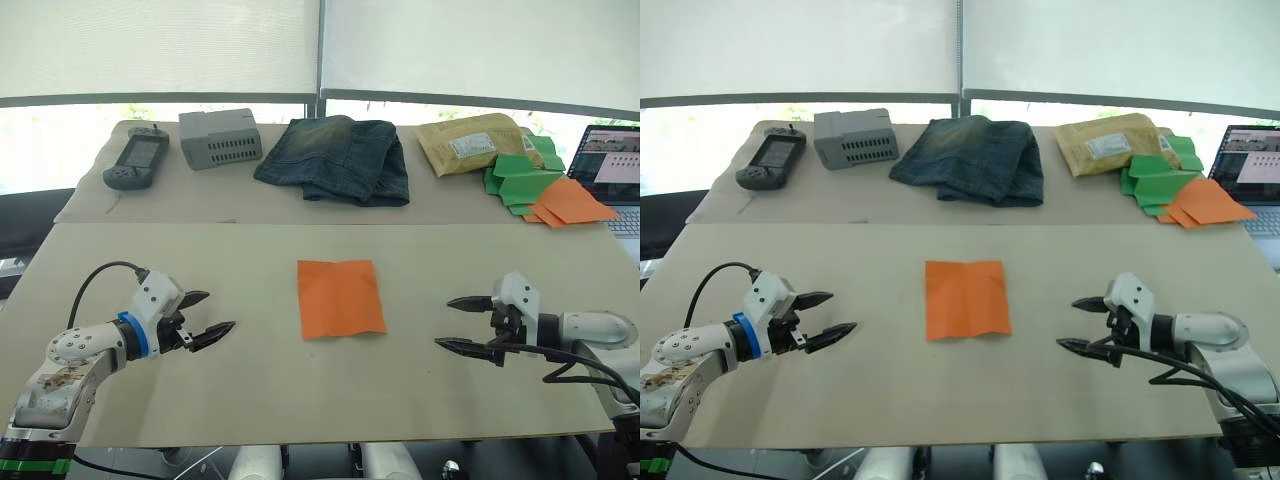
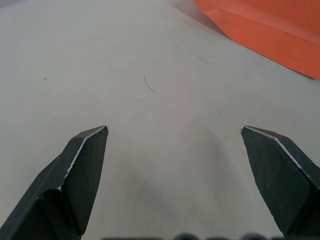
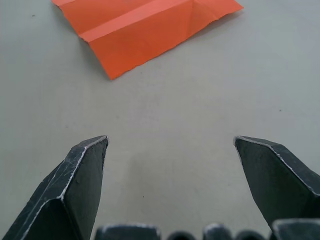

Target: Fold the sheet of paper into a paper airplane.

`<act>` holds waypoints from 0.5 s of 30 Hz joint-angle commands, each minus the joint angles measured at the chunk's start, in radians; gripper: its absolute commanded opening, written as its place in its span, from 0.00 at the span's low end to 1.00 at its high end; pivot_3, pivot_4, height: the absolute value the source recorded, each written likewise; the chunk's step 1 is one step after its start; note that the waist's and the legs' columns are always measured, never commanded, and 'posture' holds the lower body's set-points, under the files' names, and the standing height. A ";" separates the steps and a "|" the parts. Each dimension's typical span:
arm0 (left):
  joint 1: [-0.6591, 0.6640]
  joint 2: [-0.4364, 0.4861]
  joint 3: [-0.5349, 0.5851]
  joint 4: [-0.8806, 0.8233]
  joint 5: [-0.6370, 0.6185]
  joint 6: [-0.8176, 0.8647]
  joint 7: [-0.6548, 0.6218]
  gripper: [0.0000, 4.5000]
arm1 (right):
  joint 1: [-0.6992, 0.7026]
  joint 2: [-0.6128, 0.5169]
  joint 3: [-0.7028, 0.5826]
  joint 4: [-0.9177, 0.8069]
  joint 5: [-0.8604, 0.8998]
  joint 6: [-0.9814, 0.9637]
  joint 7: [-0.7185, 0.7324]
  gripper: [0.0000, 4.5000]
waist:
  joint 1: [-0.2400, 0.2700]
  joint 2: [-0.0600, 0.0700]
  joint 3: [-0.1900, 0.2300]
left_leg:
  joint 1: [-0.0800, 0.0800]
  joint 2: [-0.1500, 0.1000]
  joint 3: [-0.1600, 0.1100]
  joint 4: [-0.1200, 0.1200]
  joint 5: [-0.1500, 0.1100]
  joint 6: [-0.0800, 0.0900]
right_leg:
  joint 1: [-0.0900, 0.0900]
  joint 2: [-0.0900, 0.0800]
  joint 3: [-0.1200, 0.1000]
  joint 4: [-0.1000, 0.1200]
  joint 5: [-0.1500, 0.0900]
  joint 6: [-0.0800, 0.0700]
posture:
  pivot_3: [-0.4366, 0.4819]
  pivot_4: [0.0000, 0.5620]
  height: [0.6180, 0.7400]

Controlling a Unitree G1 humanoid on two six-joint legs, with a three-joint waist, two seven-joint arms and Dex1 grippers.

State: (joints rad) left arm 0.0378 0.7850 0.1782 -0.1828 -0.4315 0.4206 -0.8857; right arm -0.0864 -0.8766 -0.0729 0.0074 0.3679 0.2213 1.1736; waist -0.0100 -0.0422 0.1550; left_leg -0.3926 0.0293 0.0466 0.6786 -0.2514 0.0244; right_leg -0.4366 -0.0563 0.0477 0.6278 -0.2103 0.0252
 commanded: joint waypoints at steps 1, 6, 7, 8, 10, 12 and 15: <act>-0.020 -0.003 0.022 -0.053 -0.059 0.024 -0.029 1.00 | 0.003 -0.007 -0.052 -0.056 0.033 0.021 -0.011 0.98 | 0.000 0.000 0.000 | 0.000 0.000 0.000 0.000 0.000 0.000 | 0.000 0.000 0.000 0.000 0.000 0.000 | 0.48 0.27 0.85; -0.178 0.007 -0.039 -0.114 -0.175 0.135 -0.109 1.00 | 0.011 -0.055 -0.052 -0.209 0.054 0.203 -0.062 0.98 | 0.011 0.000 0.000 | -0.001 0.000 -0.001 0.002 0.000 0.000 | -0.001 0.000 -0.001 0.002 0.000 0.000 | 0.48 0.27 0.85; -0.213 0.008 -0.064 -0.113 -0.167 0.137 -0.124 1.00 | 0.008 -0.057 -0.051 -0.247 0.072 0.243 -0.075 0.98 | 0.011 0.000 0.000 | -0.001 0.000 0.000 0.002 0.000 0.000 | 0.000 0.000 -0.001 0.002 0.001 0.000 | 0.48 0.27 0.85; -0.247 0.003 -0.084 -0.111 -0.171 0.145 -0.134 1.00 | 0.004 -0.054 -0.054 -0.283 0.093 0.281 -0.091 0.98 | 0.011 0.000 0.000 | 0.000 0.000 0.000 0.002 0.000 0.000 | 0.001 0.000 0.000 0.002 0.001 0.000 | 0.48 0.27 0.85; -0.314 -0.002 -0.132 -0.105 -0.172 0.172 -0.157 1.00 | -0.001 -0.048 -0.052 -0.348 0.120 0.342 -0.120 0.98 | 0.011 0.000 0.000 | 0.001 0.000 0.000 0.002 0.000 0.000 | 0.001 0.001 0.000 0.002 0.001 0.000 | 0.48 0.27 0.85; -0.391 -0.015 -0.206 -0.092 -0.151 0.178 -0.193 1.00 | -0.005 -0.040 -0.032 -0.414 0.125 0.376 -0.147 0.98 | 0.010 0.000 0.000 | 0.001 0.000 0.000 0.002 0.000 0.000 | 0.001 0.001 0.000 0.001 0.001 0.001 | 0.48 0.27 0.85; -0.499 -0.065 -0.300 -0.036 -0.091 0.140 -0.209 1.00 | -0.031 -0.008 -0.010 -0.474 0.136 0.434 -0.202 0.98 | 0.011 0.000 0.000 | -0.001 -0.001 0.000 0.002 0.000 0.000 | 0.001 0.002 0.000 0.001 0.001 0.001 | 0.48 0.27 0.85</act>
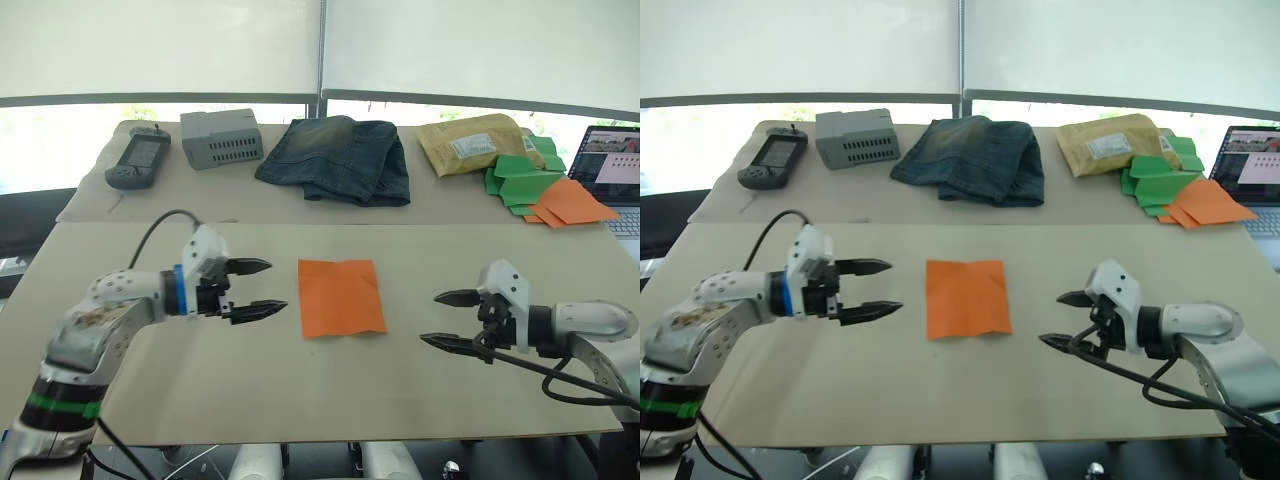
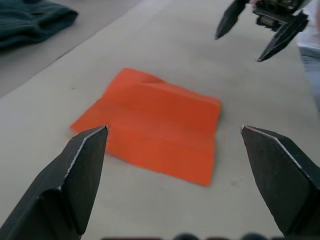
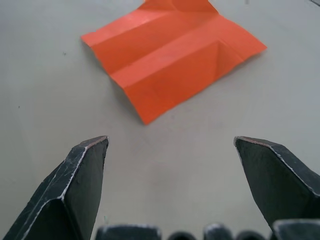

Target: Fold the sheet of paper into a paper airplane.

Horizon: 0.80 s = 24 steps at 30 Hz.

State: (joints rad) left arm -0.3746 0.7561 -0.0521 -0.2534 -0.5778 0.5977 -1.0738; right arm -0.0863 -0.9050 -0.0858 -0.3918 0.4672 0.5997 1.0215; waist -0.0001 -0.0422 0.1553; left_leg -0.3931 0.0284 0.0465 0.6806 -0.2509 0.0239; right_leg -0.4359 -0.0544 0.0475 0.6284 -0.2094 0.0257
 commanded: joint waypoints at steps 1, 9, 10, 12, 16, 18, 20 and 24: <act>-0.132 -0.066 -0.096 0.082 0.090 -0.052 -0.005 1.00 | -0.038 0.019 0.011 -0.092 0.040 0.098 -0.069 0.98 | 0.002 0.000 0.000 | 0.000 -0.001 0.000 0.000 0.000 0.000 | 0.000 0.000 0.000 0.000 0.000 0.000 | 0.48 0.27 0.85; -0.284 -0.239 -0.219 0.290 0.232 -0.143 0.005 0.81 | -0.049 0.050 0.023 -0.120 0.011 0.203 -0.215 1.00 | 0.004 0.000 0.000 | -0.006 -0.009 -0.005 0.002 0.000 0.000 | -0.001 -0.003 0.001 -0.001 0.001 0.002 | 0.48 0.27 0.85; -0.285 -0.247 -0.235 0.294 0.242 -0.146 -0.007 0.75 | -0.048 0.055 0.022 -0.122 0.008 0.207 -0.229 1.00 | 0.003 0.000 0.000 | -0.006 -0.010 -0.005 0.002 0.000 0.000 | -0.002 -0.004 0.001 -0.001 0.002 0.002 | 0.48 0.27 0.85; -0.287 -0.262 -0.267 0.298 0.267 -0.149 -0.022 0.60 | -0.043 0.069 0.018 -0.125 0.004 0.209 -0.257 1.00 | 0.002 0.000 0.000 | -0.007 -0.011 -0.006 0.002 0.000 0.001 | -0.002 -0.004 0.001 -0.001 0.002 0.001 | 0.48 0.27 0.85; -0.291 -0.290 -0.319 0.350 0.357 -0.150 0.027 0.29 | -0.061 0.112 0.037 -0.103 -0.042 0.207 -0.340 1.00 | 0.003 0.000 0.000 | -0.008 -0.012 -0.007 0.003 0.000 0.001 | -0.002 -0.005 0.001 -0.001 0.003 0.001 | 0.48 0.27 0.85; -0.281 -0.297 -0.324 0.359 0.376 -0.145 0.037 0.13 | -0.078 0.129 0.051 -0.086 -0.063 0.208 -0.367 1.00 | 0.002 0.000 0.000 | -0.009 -0.012 -0.008 0.003 0.000 0.001 | -0.002 -0.005 0.001 -0.001 0.003 0.002 | 0.48 0.27 0.85; -0.269 -0.301 -0.327 0.363 0.388 -0.125 0.050 0.01 | -0.107 0.148 0.069 -0.061 -0.082 0.210 -0.393 1.00 | -0.002 0.000 0.000 | -0.009 -0.012 -0.008 0.004 0.000 0.001 | -0.002 -0.005 0.001 -0.001 0.003 0.004 | 0.48 0.27 0.85; -0.233 -0.302 -0.347 0.358 0.424 -0.067 0.078 0.01 | -0.193 0.198 0.127 0.037 -0.157 0.163 -0.442 1.00 | -0.012 0.000 0.000 | -0.007 -0.012 -0.009 0.004 0.000 0.001 | -0.002 -0.005 0.001 0.000 0.002 0.006 | 0.48 0.27 0.85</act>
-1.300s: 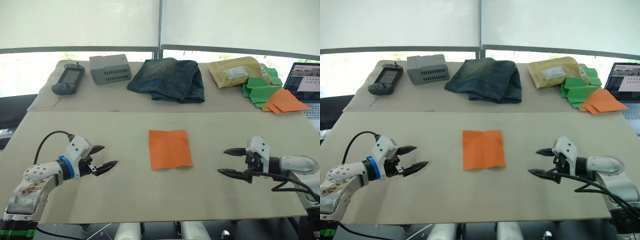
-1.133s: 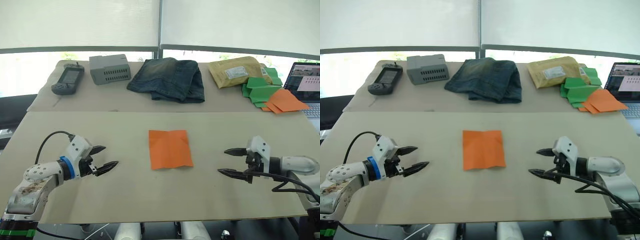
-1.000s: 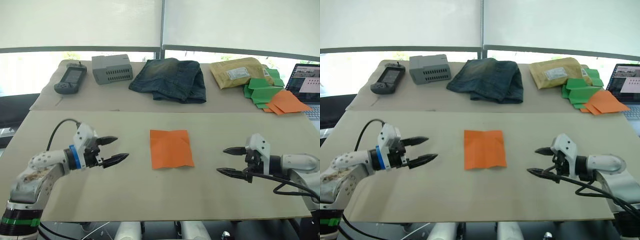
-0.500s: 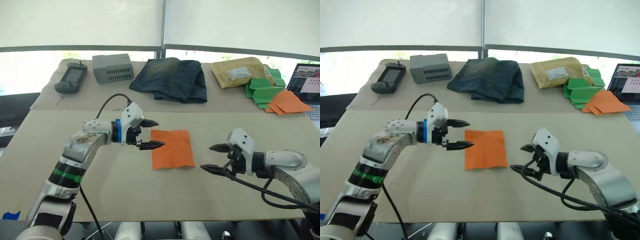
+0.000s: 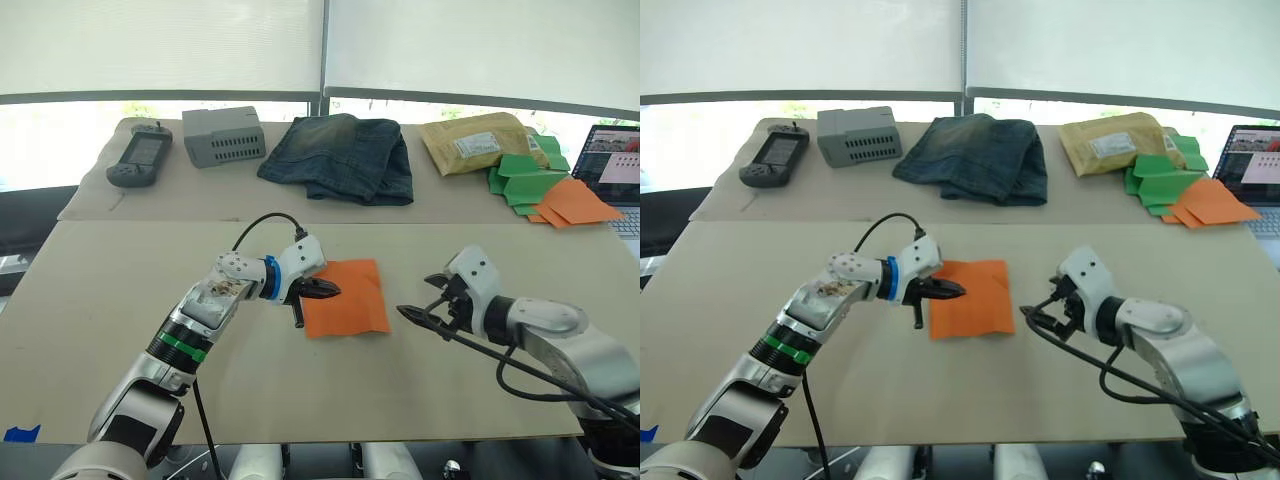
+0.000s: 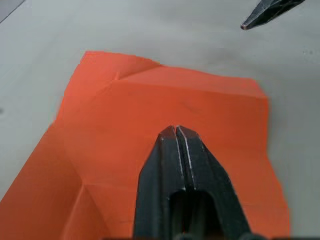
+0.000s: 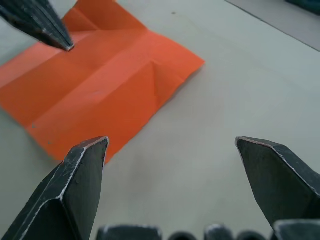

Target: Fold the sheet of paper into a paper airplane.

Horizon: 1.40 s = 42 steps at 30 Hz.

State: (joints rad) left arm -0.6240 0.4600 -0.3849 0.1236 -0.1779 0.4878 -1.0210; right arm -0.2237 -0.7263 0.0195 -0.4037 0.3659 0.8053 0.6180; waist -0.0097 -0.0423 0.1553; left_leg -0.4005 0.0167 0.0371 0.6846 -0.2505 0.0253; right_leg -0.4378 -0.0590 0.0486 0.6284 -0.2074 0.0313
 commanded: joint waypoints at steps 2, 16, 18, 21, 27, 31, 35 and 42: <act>0.020 -0.017 -0.013 -0.015 0.023 0.090 0.033 0.01 | -0.106 0.033 0.057 0.116 -0.122 -0.105 -0.060 1.00 | -0.003 0.000 0.000 | 0.000 0.000 -0.001 0.000 0.000 0.000 | 0.000 0.000 0.000 0.000 0.000 0.000 | 0.48 0.27 0.85; 0.099 -0.002 0.004 -0.092 0.033 0.179 0.083 0.00 | -0.332 0.088 0.219 0.516 -0.275 -0.377 0.131 0.28 | -0.007 0.000 0.000 | 0.001 0.000 -0.001 0.000 0.000 0.000 | 0.001 0.000 0.000 0.001 0.003 -0.005 | 0.48 0.27 0.85; 0.106 -0.002 0.006 -0.101 0.033 0.184 0.089 0.00 | -0.352 0.114 0.216 0.562 -0.275 -0.413 0.150 0.12 | -0.008 0.000 0.000 | 0.002 0.000 -0.001 0.000 0.000 0.000 | 0.001 0.000 0.000 0.001 0.003 -0.005 | 0.48 0.27 0.85; 0.116 0.005 0.005 -0.120 0.026 0.193 0.084 0.00 | -0.374 0.119 0.247 0.634 -0.313 -0.487 0.201 0.01 | -0.008 0.001 0.000 | 0.002 0.000 -0.001 0.000 0.000 0.000 | 0.001 0.000 0.000 0.002 0.004 -0.005 | 0.48 0.27 0.85; 0.122 0.001 0.007 -0.137 0.020 0.201 0.088 0.00 | -0.412 0.154 0.245 0.753 -0.305 -0.571 0.303 0.01 | -0.010 0.001 0.000 | 0.002 0.000 -0.001 0.000 0.000 0.000 | 0.001 0.000 0.000 0.002 0.004 -0.006 | 0.48 0.27 0.85; 0.129 -0.003 0.012 -0.138 0.018 0.208 0.096 0.00 | -0.428 0.184 0.209 0.804 -0.248 -0.591 0.400 0.01 | -0.010 0.001 0.000 | 0.004 0.000 -0.002 0.000 0.000 0.000 | 0.003 0.000 0.000 0.002 0.004 -0.006 | 0.48 0.27 0.85; 0.134 0.000 0.014 -0.145 0.014 0.220 0.094 0.00 | -0.437 0.205 0.176 0.817 -0.202 -0.596 0.463 0.01 | -0.011 0.001 0.000 | 0.005 0.000 -0.004 0.000 0.000 0.000 | 0.004 0.000 0.000 0.002 0.004 -0.006 | 0.48 0.27 0.85; 0.136 -0.003 0.015 -0.137 0.019 0.220 0.100 0.00 | -0.436 0.246 0.136 0.720 -0.088 -0.490 0.555 0.01 | -0.011 0.001 0.000 | 0.006 0.000 -0.006 0.000 0.000 0.000 | 0.005 0.000 0.000 0.003 0.004 -0.006 | 0.48 0.27 0.85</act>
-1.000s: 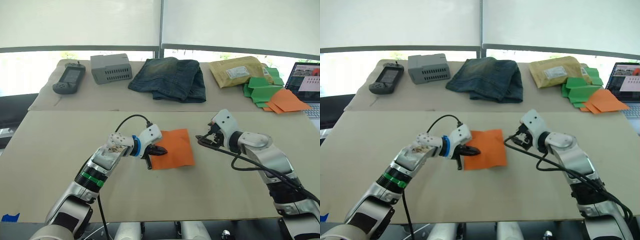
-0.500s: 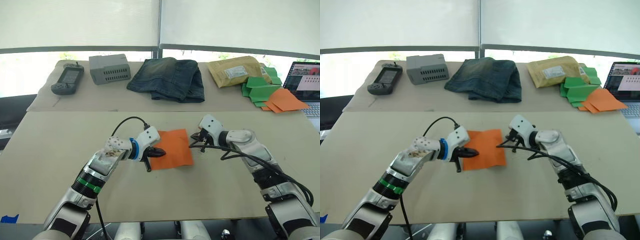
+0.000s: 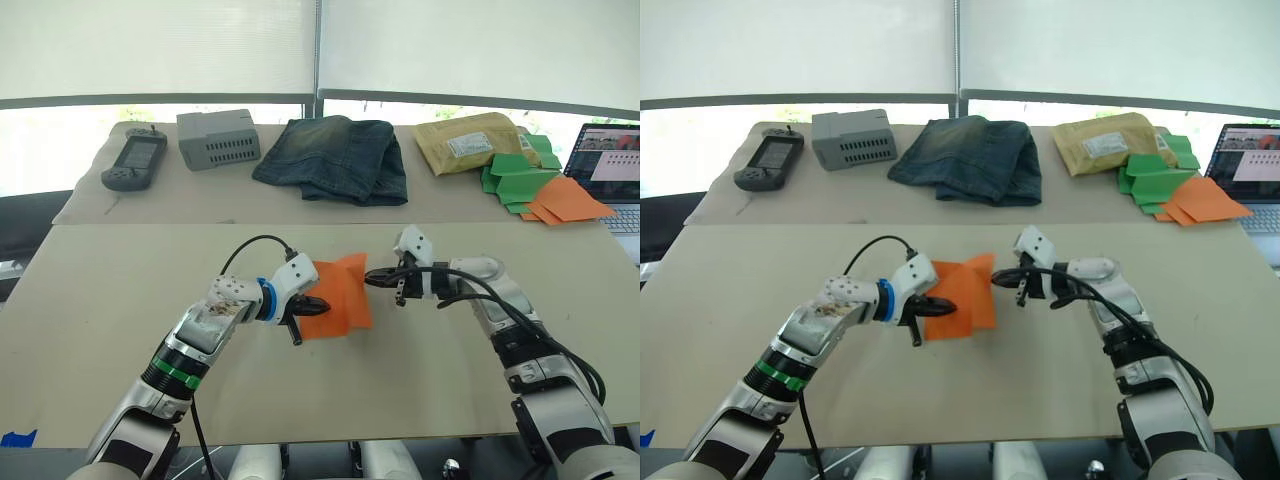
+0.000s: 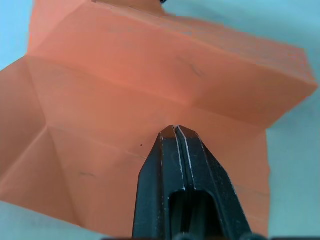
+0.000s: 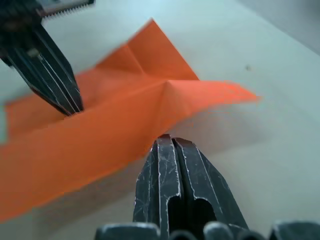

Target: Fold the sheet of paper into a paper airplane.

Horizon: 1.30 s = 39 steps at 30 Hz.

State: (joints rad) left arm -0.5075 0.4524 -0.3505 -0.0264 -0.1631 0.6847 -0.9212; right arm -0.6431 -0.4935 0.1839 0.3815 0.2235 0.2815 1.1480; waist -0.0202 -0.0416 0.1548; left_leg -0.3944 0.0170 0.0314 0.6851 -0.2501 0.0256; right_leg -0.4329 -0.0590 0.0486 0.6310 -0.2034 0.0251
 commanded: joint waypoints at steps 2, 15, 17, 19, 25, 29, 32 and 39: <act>0.020 0.003 -0.019 0.014 0.005 0.022 0.001 0.00 | -0.020 0.026 -0.038 -0.081 0.073 0.055 0.026 0.01 | 0.000 0.000 0.000 | 0.000 0.000 0.000 0.000 0.000 0.000 | 0.000 0.000 0.000 0.000 0.000 0.000 | 0.48 0.27 0.85; 0.021 0.020 0.028 0.006 -0.007 0.029 0.016 0.00 | -0.033 0.149 0.028 -0.025 0.020 0.053 -0.035 0.01 | 0.000 0.000 0.000 | 0.005 0.000 0.000 0.000 0.000 0.000 | 0.005 0.000 0.000 0.000 0.000 0.000 | 0.48 0.27 0.85; 0.030 0.028 0.053 -0.007 -0.017 0.025 0.019 0.00 | -0.036 0.163 0.046 0.007 -0.008 0.039 -0.041 0.01 | -0.005 0.000 0.000 | 0.006 0.000 0.000 0.000 0.000 0.000 | 0.006 0.000 0.000 0.000 0.000 0.000 | 0.48 0.27 0.85; 0.039 0.032 0.089 -0.022 -0.032 -0.005 0.026 0.00 | -0.042 0.167 0.054 0.040 -0.034 0.027 -0.053 0.01 | -0.008 0.000 0.000 | 0.006 0.000 0.000 0.000 0.000 0.000 | 0.005 0.000 0.000 0.000 0.000 0.000 | 0.48 0.27 0.85; 0.057 0.091 0.186 -0.054 -0.081 -0.034 -0.008 0.00 | -0.053 0.177 0.078 0.079 -0.082 0.009 -0.063 0.01 | -0.014 0.000 0.000 | 0.005 0.000 -0.001 0.000 0.000 0.000 | 0.005 -0.001 -0.001 0.000 0.000 0.000 | 0.48 0.27 0.85; 0.047 0.108 0.246 -0.069 -0.135 -0.016 -0.016 0.00 | -0.052 0.182 0.107 0.096 -0.120 -0.003 -0.069 0.01 | -0.018 0.001 0.000 | 0.005 0.001 -0.001 0.000 0.000 0.000 | 0.005 -0.001 -0.001 0.000 0.000 0.000 | 0.48 0.27 0.85; 0.032 0.095 0.292 -0.068 -0.183 -0.006 -0.010 0.00 | -0.045 0.188 0.129 0.104 -0.153 -0.007 -0.083 0.01 | -0.020 0.001 0.000 | 0.005 0.001 -0.001 0.000 0.000 0.000 | 0.005 -0.002 -0.001 -0.001 0.000 0.000 | 0.48 0.27 0.85; 0.011 0.029 0.246 -0.094 -0.226 0.016 -0.001 0.00 | -0.028 0.189 0.161 0.090 -0.220 0.027 -0.149 0.01 | -0.022 0.001 0.000 | 0.010 0.001 -0.001 0.000 0.000 0.000 | 0.010 -0.001 -0.001 0.000 0.000 0.000 | 0.48 0.27 0.85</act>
State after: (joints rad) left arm -0.4777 0.4842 -0.0878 -0.0840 -0.3792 0.6993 -0.9209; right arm -0.6904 -0.3004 0.3184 0.4562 0.0500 0.2797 1.0215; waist -0.0422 -0.0410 0.1551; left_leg -0.3841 0.0175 0.0300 0.6848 -0.2497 0.0246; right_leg -0.4227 -0.0604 0.0476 0.6308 -0.2034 0.0254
